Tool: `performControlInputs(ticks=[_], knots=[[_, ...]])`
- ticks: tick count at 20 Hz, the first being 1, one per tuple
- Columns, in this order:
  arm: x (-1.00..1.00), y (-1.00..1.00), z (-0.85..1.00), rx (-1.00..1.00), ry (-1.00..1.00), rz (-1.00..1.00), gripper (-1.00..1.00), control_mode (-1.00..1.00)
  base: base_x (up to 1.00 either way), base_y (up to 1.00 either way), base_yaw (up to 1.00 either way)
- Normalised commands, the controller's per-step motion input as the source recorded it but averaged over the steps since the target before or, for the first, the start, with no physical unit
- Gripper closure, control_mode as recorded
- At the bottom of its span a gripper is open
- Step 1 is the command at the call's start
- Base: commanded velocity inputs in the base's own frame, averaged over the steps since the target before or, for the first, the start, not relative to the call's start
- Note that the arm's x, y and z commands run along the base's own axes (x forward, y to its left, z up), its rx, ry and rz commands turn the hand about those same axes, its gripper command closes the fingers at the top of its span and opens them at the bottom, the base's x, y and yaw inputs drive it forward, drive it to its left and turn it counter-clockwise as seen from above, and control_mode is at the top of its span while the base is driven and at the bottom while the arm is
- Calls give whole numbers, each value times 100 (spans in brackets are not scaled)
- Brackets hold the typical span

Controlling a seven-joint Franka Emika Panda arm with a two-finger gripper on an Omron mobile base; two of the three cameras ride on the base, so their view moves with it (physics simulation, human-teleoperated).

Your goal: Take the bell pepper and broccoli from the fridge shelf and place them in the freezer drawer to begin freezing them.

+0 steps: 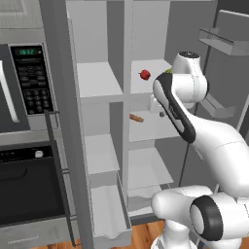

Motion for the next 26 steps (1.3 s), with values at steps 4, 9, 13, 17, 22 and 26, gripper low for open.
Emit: performControlInputs(ticks=[4,9,13,17,22,26], knots=[[-16,5,-12,-1,0,0,-100,-100,0,0,0],[0,9,-31,-2,0,-1,-100,-100,0,0,0],[-2,-43,17,0,-1,-1,-100,-100,0,0,0],[0,-75,19,0,0,0,-100,-100,0,0,0],[0,-69,1,0,-3,0,-100,-100,0,0,0],[1,-64,0,1,-1,0,-100,-100,0,0,0]])
